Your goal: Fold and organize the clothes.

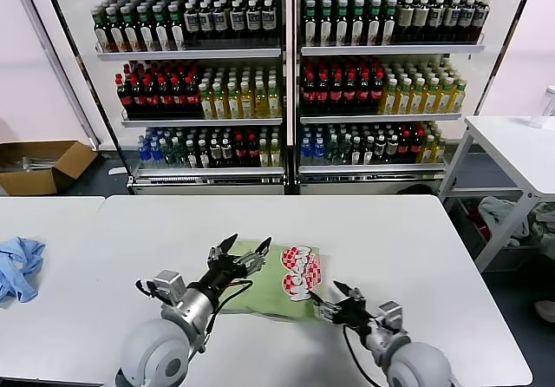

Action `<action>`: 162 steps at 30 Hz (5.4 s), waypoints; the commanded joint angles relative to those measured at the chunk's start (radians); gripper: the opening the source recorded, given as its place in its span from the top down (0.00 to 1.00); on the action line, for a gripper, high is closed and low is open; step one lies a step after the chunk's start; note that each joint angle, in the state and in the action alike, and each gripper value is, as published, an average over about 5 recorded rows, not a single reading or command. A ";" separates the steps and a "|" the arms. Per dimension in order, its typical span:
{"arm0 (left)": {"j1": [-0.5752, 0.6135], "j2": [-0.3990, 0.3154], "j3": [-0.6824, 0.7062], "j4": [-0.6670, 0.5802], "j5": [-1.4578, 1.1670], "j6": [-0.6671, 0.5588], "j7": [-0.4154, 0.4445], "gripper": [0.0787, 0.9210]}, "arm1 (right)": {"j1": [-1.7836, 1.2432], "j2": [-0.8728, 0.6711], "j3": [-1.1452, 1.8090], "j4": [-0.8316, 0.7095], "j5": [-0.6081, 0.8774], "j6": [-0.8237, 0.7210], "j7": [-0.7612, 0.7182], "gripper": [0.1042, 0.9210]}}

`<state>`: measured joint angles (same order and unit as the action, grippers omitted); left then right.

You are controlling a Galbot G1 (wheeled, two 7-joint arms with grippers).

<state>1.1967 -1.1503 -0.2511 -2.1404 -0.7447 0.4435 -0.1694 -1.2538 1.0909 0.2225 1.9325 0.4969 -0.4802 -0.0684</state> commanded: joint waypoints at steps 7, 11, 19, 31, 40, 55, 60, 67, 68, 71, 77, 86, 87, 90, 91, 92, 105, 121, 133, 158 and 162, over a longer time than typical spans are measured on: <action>0.075 0.009 -0.074 -0.049 0.024 0.005 0.025 0.12 | 0.139 0.012 -0.148 -0.073 -0.025 -0.049 0.016 0.55; 0.073 0.007 -0.076 -0.047 0.024 0.007 0.024 0.12 | 0.109 -0.007 -0.101 -0.026 -0.041 -0.044 0.000 0.69; 0.074 0.004 -0.089 -0.044 0.021 0.007 0.022 0.12 | 0.017 -0.110 0.078 0.091 -0.097 -0.070 -0.031 0.95; 0.039 0.005 -0.083 -0.007 0.020 0.003 0.021 0.12 | -0.092 -0.172 0.270 0.084 -0.075 -0.053 -0.016 0.97; 0.048 0.006 -0.097 -0.006 0.022 -0.005 0.017 0.12 | -0.133 -0.152 0.339 0.142 -0.058 0.016 0.020 0.74; 0.084 0.024 -0.127 -0.032 0.024 -0.009 0.021 0.12 | 0.190 0.027 -0.164 -0.049 -0.032 0.046 0.034 0.21; 0.093 0.026 -0.141 -0.030 0.025 -0.010 0.028 0.12 | 0.235 0.050 -0.209 -0.161 -0.099 0.042 0.036 0.13; 0.079 0.015 -0.131 -0.009 0.024 -0.011 0.034 0.12 | 0.236 0.021 -0.183 -0.209 -0.158 -0.002 0.064 0.12; 0.077 0.014 -0.127 -0.006 0.024 -0.012 0.034 0.12 | 0.233 0.019 -0.174 -0.199 -0.156 0.002 0.065 0.12; 0.073 0.017 -0.119 -0.001 0.024 -0.013 0.036 0.12 | 0.209 0.007 -0.129 -0.116 -0.137 0.030 0.064 0.12; 0.068 0.030 -0.135 -0.001 0.025 -0.018 0.049 0.12 | 0.125 -0.034 0.057 0.117 -0.009 0.113 0.066 0.12; 0.089 0.034 -0.284 0.026 0.038 -0.087 0.152 0.12 | -0.116 -0.035 0.436 0.215 0.029 0.231 -0.014 0.12; 0.094 0.037 -0.308 0.034 0.040 -0.098 0.168 0.12 | -0.147 -0.018 0.468 0.214 0.025 0.246 -0.025 0.12; 0.118 0.042 -0.382 0.046 0.045 -0.122 0.209 0.12 | -0.204 0.027 0.536 0.203 0.019 0.272 -0.037 0.12; 0.127 0.041 -0.403 0.045 0.045 -0.126 0.219 0.12 | -0.218 0.037 0.552 0.203 0.016 0.277 -0.040 0.12; 0.137 0.040 -0.423 0.042 0.045 -0.130 0.229 0.12 | -0.231 0.047 0.569 0.204 0.012 0.281 -0.043 0.12; 0.186 0.020 -0.467 0.032 0.092 -0.168 0.277 0.12 | -0.286 0.091 0.621 0.206 -0.020 0.281 -0.088 0.12; 0.226 0.012 -0.481 0.006 0.103 -0.169 0.283 0.12 | -0.284 0.092 0.607 0.193 -0.013 0.289 -0.114 0.12; 0.222 0.019 -0.475 0.033 0.111 -0.179 0.276 0.12 | -0.281 0.094 0.587 0.116 -0.039 0.309 -0.121 0.12; 0.240 0.032 -0.499 0.034 0.110 -0.181 0.282 0.12 | -0.340 0.084 0.594 0.145 -0.059 0.373 -0.147 0.12; 0.245 0.033 -0.508 0.037 0.109 -0.184 0.282 0.12 | -0.335 0.082 0.607 0.147 -0.038 0.369 -0.145 0.12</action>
<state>1.4360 -1.1189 -0.7496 -2.1051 -0.6352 0.2618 0.1123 -1.5682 1.1727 0.8217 2.0716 0.4571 -0.1336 -0.2010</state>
